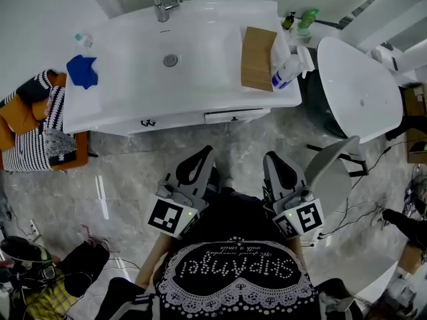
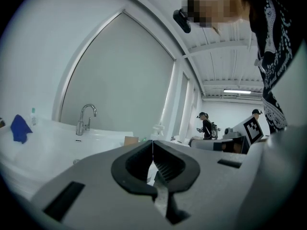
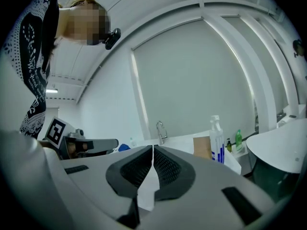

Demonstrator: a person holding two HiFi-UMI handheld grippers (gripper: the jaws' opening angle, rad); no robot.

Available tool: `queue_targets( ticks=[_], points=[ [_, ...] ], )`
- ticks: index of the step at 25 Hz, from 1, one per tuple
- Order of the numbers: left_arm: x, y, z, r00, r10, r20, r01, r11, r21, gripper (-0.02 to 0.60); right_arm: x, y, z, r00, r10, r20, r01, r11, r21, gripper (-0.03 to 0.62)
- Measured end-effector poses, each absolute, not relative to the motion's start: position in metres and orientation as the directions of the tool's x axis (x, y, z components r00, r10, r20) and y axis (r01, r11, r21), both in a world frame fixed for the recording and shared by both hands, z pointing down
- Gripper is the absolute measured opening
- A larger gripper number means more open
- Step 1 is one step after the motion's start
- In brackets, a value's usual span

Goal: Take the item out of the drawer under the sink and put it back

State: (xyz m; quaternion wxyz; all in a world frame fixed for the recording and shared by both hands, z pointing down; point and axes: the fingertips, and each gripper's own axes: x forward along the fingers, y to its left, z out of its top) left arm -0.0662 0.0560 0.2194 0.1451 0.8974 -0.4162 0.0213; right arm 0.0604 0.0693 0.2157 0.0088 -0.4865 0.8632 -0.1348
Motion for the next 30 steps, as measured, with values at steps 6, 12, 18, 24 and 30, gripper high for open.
queue_targets(
  ticks=[6,12,18,24,30],
  points=[
    [-0.086,0.044,0.228,0.669,-0.72,0.183,-0.74,-0.621,0.259,0.005,0.038,0.059,0.221,-0.529,-0.837,0.14,-0.838,0.489,-0.241,0.021],
    [-0.097,0.039,0.234,0.683,-0.705,0.189,-0.726,-0.63,0.275,0.006,0.025,0.055,0.224,-0.523,-0.837,0.163,-0.844,0.481,-0.238,0.021],
    [-0.101,0.038,0.239,0.683,-0.705,0.189,-0.725,-0.625,0.288,0.005,0.018,0.052,0.229,-0.528,-0.83,0.178,-0.841,0.485,-0.239,0.021],
    [-0.118,0.039,0.239,0.637,-0.746,0.197,-0.764,-0.575,0.293,0.005,0.007,0.048,0.229,-0.561,-0.808,0.181,-0.822,0.516,-0.242,0.021],
    [-0.138,0.034,0.239,0.55,-0.81,0.202,-0.827,-0.495,0.266,0.005,0.001,0.043,0.235,-0.59,-0.782,0.198,-0.802,0.543,-0.247,0.021]
  ],
)
